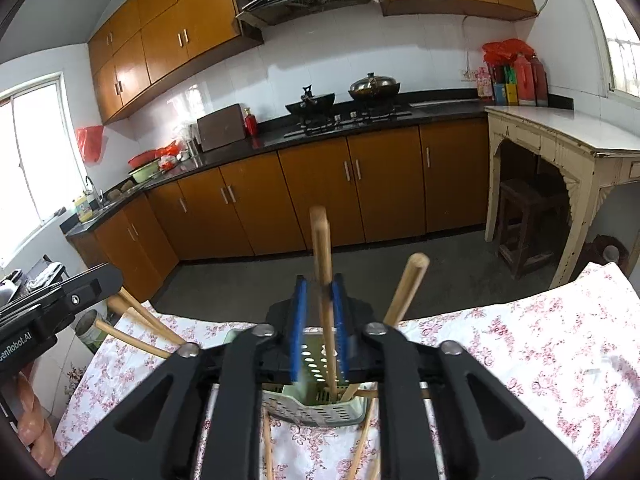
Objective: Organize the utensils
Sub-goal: 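Lower the right gripper's chopstick into the holder and open while the left gripper releases its chopstick, then move the right gripper to a loose chopstick and close while the left gripper grasps another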
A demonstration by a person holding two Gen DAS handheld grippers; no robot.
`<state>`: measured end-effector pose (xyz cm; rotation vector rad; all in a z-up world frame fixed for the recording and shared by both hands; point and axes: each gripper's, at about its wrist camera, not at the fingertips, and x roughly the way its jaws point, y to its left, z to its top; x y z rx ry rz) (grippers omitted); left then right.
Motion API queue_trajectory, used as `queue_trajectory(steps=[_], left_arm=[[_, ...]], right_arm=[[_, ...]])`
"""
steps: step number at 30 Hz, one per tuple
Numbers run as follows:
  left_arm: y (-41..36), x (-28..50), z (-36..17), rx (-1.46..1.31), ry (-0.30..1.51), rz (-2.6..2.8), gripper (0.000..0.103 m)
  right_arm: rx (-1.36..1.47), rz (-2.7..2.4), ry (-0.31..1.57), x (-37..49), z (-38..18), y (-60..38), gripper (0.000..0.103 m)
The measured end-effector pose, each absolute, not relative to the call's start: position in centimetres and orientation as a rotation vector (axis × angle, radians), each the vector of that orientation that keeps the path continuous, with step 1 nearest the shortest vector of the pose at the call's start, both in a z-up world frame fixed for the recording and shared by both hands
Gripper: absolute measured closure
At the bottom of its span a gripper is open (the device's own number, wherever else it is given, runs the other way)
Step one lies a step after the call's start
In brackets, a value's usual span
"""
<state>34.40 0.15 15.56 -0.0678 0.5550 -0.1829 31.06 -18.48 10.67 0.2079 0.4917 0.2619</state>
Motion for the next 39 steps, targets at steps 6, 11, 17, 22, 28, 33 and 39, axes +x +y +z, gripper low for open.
queue_trajectory(steps=[6,11,17,22,28,33,39], left_arm=[[0.8,33.2,16.7,-0.082,0.522,-0.158,0.080],[1.9,30.7,18.1,-0.096,0.478,-0.138,0.076],[4.4,26.0,18.9,-0.116,0.431,-0.106,0.072],[6.2,21.7,17.3,-0.123,0.433,-0.068,0.067],[7.2,19.9,10.6,-0.097,0.536,-0.023,0.059],[7.1,21.0,3.7,-0.113,0.650,-0.001,0.059],[6.5,22.5,-2.5,-0.159,0.766,-0.008,0.059]], right_arm=[[0.201,0.236,0.442,29.9,12.0,-18.9,0.072],[0.186,0.212,0.383,27.8,13.5,-19.8,0.072],[0.174,0.181,0.342,23.6,14.5,-21.6,0.072],[0.180,0.147,0.366,19.9,12.4,-24.1,0.070],[0.222,0.099,0.513,19.1,5.8,-25.8,0.070],[0.231,0.128,0.657,20.3,-0.6,-23.8,0.070],[0.185,0.192,0.803,22.8,-6.3,-19.7,0.076]])
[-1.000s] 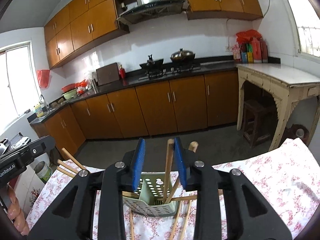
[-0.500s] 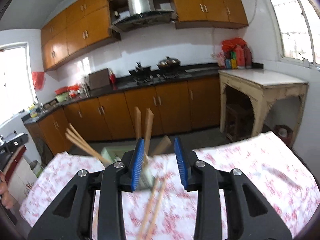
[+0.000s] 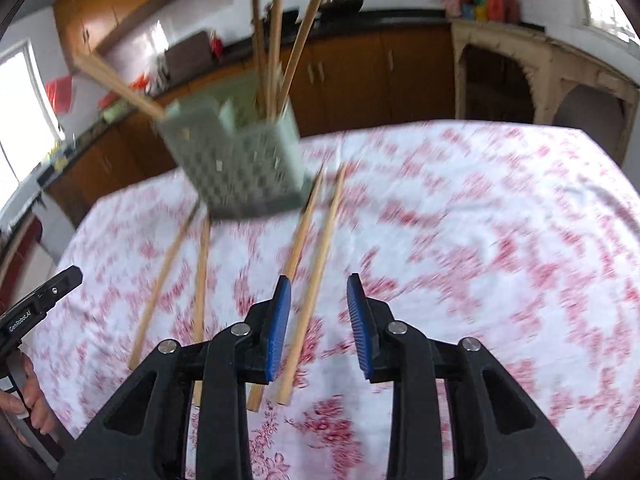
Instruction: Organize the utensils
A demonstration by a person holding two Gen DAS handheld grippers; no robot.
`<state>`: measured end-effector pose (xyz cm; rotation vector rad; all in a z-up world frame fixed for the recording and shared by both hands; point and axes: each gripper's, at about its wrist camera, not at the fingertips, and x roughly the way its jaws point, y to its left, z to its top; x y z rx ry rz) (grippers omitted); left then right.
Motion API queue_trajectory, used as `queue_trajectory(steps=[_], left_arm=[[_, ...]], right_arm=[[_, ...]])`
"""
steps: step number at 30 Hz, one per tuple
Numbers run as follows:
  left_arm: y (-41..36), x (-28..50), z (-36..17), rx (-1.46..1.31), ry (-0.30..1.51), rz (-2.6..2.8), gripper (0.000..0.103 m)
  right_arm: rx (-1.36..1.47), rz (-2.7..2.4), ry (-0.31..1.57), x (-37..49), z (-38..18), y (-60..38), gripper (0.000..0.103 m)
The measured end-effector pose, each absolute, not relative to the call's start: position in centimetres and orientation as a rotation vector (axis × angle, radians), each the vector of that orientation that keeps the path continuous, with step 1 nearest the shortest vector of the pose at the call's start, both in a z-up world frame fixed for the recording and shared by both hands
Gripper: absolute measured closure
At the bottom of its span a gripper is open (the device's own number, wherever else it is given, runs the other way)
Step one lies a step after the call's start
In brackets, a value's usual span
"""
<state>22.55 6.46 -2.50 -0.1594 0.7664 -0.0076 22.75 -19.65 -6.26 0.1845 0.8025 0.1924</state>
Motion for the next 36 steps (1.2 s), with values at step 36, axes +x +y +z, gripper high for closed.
queue_trajectory(steps=[36], left_arm=[[3.3,25.8,-8.7,-0.021,0.910,0.028,0.095]], right_arm=[[0.143,-0.024,0.856,24.6,-10.4,-23.2,0.095]])
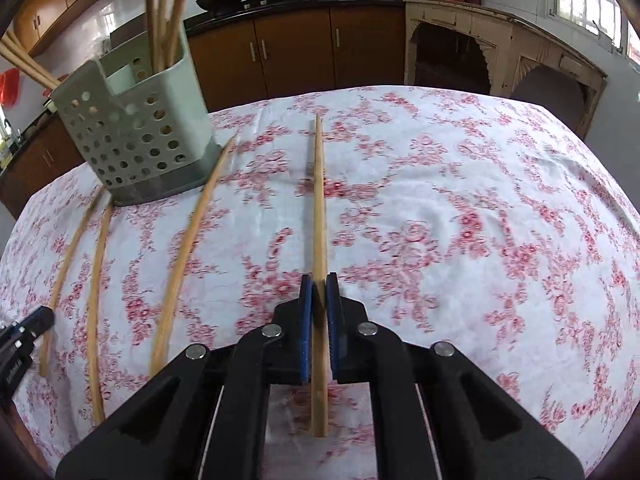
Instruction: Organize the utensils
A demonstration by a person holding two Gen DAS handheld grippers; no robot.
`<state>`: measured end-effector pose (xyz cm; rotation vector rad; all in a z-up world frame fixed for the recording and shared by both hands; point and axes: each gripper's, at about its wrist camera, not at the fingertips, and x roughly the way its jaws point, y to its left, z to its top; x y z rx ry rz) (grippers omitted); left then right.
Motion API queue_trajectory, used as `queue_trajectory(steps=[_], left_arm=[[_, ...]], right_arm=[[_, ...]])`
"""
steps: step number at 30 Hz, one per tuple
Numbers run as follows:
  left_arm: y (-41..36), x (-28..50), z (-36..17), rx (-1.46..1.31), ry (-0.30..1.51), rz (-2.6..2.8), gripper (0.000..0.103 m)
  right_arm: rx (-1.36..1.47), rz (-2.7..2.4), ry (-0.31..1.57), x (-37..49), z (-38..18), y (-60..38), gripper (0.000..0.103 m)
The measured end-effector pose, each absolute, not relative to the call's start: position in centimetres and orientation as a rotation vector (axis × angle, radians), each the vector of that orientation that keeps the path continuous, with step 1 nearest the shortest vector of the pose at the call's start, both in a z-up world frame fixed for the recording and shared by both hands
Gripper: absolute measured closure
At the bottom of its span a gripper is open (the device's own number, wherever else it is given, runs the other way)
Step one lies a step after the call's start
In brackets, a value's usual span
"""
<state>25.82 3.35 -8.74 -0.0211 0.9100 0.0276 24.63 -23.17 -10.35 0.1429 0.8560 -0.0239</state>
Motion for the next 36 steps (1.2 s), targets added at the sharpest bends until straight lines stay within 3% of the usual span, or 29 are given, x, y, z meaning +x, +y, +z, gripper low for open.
queue_trajectory(steps=[8,36], left_arm=[[7.2,26.6,-8.9,-0.085,0.909,-0.011,0.094],[6.0,26.1,-9.0,-0.023,0.895,-0.010,0.088]], right_arm=[[0.137,-0.045,0.847,24.2,-10.4,-24.6,0.095],[0.118,-0.035,0.851,23.8,-10.4,-24.4,0.094]])
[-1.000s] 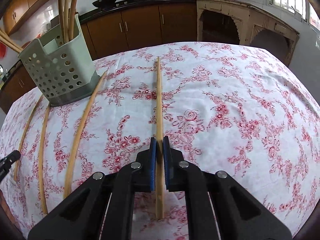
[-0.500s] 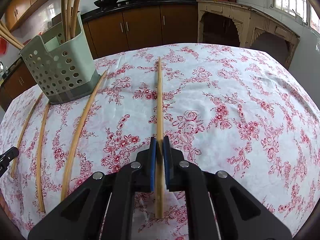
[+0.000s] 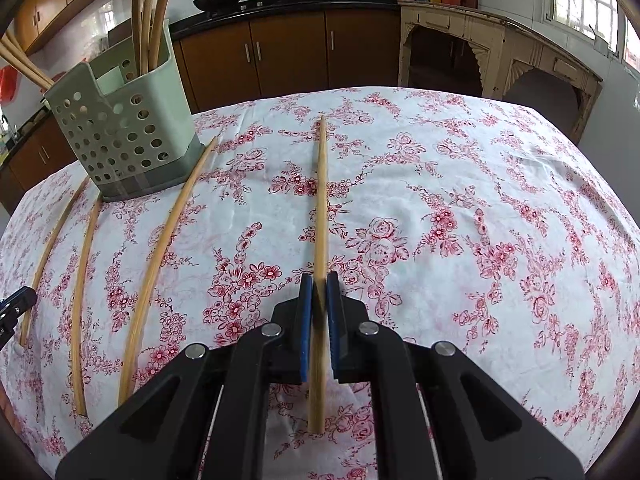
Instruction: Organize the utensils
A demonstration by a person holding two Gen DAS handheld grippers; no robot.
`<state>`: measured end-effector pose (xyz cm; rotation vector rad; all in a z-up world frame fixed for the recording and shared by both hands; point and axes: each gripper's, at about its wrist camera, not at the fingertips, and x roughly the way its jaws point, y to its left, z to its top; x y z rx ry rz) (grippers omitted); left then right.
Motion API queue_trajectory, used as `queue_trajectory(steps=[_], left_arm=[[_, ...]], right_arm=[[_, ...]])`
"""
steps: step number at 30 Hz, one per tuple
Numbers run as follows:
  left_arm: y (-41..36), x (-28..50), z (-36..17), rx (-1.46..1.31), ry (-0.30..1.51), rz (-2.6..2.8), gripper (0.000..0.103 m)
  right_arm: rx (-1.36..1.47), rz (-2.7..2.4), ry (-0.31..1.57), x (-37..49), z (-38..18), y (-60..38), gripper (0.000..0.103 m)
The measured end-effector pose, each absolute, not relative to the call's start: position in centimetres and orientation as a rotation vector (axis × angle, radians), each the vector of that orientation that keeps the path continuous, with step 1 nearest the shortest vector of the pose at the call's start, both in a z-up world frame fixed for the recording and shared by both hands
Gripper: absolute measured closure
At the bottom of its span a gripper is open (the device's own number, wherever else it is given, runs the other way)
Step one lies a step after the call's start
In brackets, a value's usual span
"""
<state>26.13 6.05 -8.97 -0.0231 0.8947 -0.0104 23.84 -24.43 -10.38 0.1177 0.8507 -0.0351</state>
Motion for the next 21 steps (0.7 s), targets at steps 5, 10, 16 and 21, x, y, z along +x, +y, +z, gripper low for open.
queue_trajectory(steps=[5,10,16,21], left_arm=[[6.3,26.1,-9.0,-0.036,0.894,-0.010,0.093],[6.2,25.6,-8.7,-0.029,0.926,-0.022,0.095],[6.3,24.3,-8.1,-0.039,0.953,-0.042,0.095],[6.5,23.5,-6.2,-0.031,0.927,-0.050,0.095]], right_arm=[[0.139,-0.025,0.850,23.9,-10.4,-24.7,0.095],[0.161,-0.002,0.857,23.3,-10.2,-25.2,0.095],[0.158,0.003,0.824,22.1,-9.0,-25.6,0.095],[0.173,0.009,0.785,21.4,-7.4,-26.2,0.095]])
